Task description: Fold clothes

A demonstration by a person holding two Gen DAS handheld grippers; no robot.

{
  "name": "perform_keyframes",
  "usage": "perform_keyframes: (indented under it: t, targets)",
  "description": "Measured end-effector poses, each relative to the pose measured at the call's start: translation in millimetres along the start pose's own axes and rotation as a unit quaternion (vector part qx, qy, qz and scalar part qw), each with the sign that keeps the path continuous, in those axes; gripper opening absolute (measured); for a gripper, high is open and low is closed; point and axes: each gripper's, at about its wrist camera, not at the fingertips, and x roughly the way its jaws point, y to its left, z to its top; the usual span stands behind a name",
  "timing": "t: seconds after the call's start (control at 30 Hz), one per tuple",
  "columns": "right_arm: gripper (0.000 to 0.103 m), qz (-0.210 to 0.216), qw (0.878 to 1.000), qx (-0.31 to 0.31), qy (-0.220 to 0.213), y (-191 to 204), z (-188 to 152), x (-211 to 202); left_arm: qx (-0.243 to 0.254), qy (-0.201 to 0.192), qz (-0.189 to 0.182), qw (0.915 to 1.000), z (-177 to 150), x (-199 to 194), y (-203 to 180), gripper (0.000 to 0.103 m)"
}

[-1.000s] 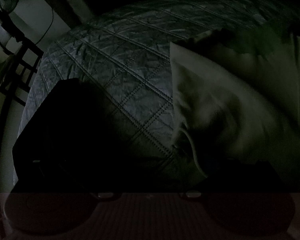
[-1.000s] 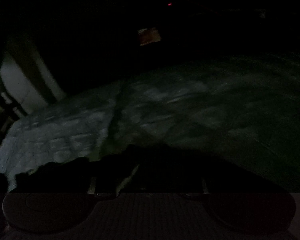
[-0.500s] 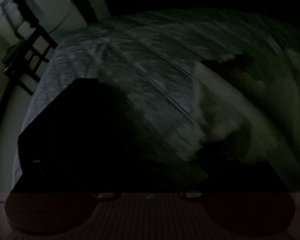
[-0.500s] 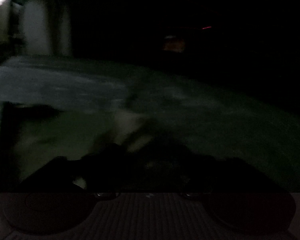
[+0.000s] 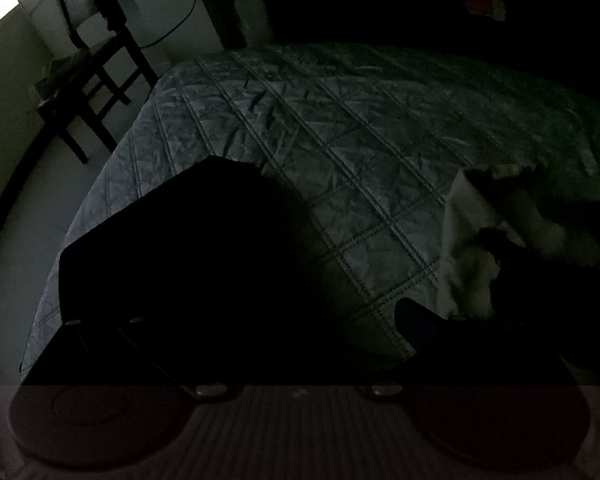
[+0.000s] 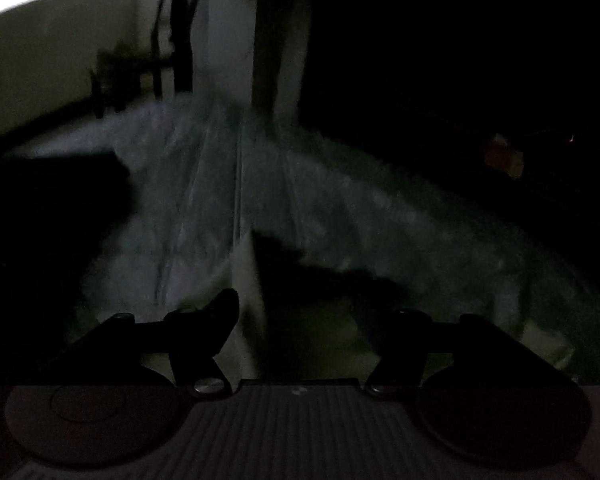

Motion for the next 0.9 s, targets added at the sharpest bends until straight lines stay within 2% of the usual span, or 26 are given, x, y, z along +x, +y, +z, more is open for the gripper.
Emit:
perform_keyframes:
  t: [0.07, 0.1, 0.17, 0.2, 0.23, 0.27, 0.3, 0.43, 0.47, 0.5, 0.57, 0.63, 0.7, 0.8, 0.9]
  targets:
    - [0.069, -0.031, 0.999, 0.018, -0.008, 0, 1, -7, -0.006, -0.002, -0.003, 1.0, 0, 0, 3, 0.102]
    - [0.066, -0.036, 0.999, 0.022, -0.018, 1, 3, -12, -0.01, -0.002, -0.006, 0.9999, 0, -1, 5, 0.102]
    - [0.065, -0.035, 0.998, 0.024, -0.041, 4, 7, -22, -0.021, -0.005, -0.016, 0.9996, 0, -3, 9, 0.102]
    - [0.063, -0.041, 0.998, 0.012, -0.041, 7, 8, -22, -0.025, -0.006, -0.021, 0.9994, 0, -4, 9, 0.102]
    - [0.06, -0.053, 0.998, -0.016, -0.015, 12, 7, -13, -0.025, -0.005, -0.022, 0.9994, -2, -4, 9, 0.102]
    - [0.05, -0.056, 0.998, -0.039, 0.006, 16, 5, -4, -0.021, -0.004, -0.02, 0.9996, -3, -4, 7, 0.102]
    - [0.048, -0.052, 0.998, -0.045, 0.004, 19, 5, -4, -0.018, -0.003, -0.019, 0.9997, -5, -3, 6, 0.102]
    - [0.052, -0.025, 0.999, 0.014, -0.045, 7, 4, -55, -0.009, 0.007, -0.022, 0.9997, -15, -1, -2, 0.102]
    - [0.06, -0.017, 0.999, 0.031, -0.041, 5, 0, -67, -0.007, 0.012, -0.026, 0.9996, -19, -1, -6, 0.102]
    - [0.065, -0.01, 0.999, 0.041, -0.028, 3, -9, -78, -0.004, 0.018, -0.032, 0.9993, -24, -1, -11, 0.102]
    - [0.065, -0.023, 0.999, 0.043, 0.002, 6, -35, -99, 0.002, 0.031, -0.043, 0.9986, -34, -1, -22, 0.102]
    - [0.065, -0.032, 0.996, 0.074, 0.043, 4, -71, -116, 0.012, 0.042, -0.05, 0.9978, -44, -2, -33, 0.102]
    - [0.064, -0.034, 0.992, 0.089, 0.088, 9, -109, -134, 0.038, 0.041, -0.037, 0.9978, -59, -5, -45, 0.102]
    - [0.066, -0.05, 0.991, 0.078, 0.099, 20, -150, -173, 0.06, 0.038, -0.021, 0.9973, -80, -14, -53, 0.102]
    - [0.066, -0.055, 0.988, 0.109, 0.095, 19, -171, -212, 0.074, 0.028, -0.027, 0.9965, -104, -32, -54, 0.102]
